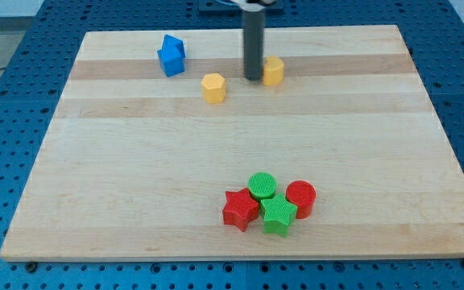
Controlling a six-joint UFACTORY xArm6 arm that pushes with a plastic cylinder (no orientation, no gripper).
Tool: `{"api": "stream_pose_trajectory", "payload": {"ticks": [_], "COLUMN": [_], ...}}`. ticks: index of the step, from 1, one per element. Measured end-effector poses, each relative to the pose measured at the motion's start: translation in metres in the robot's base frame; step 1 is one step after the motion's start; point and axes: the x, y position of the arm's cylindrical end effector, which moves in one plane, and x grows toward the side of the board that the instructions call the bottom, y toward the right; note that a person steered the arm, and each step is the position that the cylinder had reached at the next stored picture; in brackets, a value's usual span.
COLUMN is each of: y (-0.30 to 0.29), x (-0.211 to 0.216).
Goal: Push the yellow hexagon into the yellow star
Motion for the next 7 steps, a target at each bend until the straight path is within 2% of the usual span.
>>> {"api": "stream_pose_trajectory", "payload": {"ticks": [1,5,6,7], "y": [0.011,-0.134,-0.143,-0.118], "x": [0.000,0.009,0.031,0.037]}}
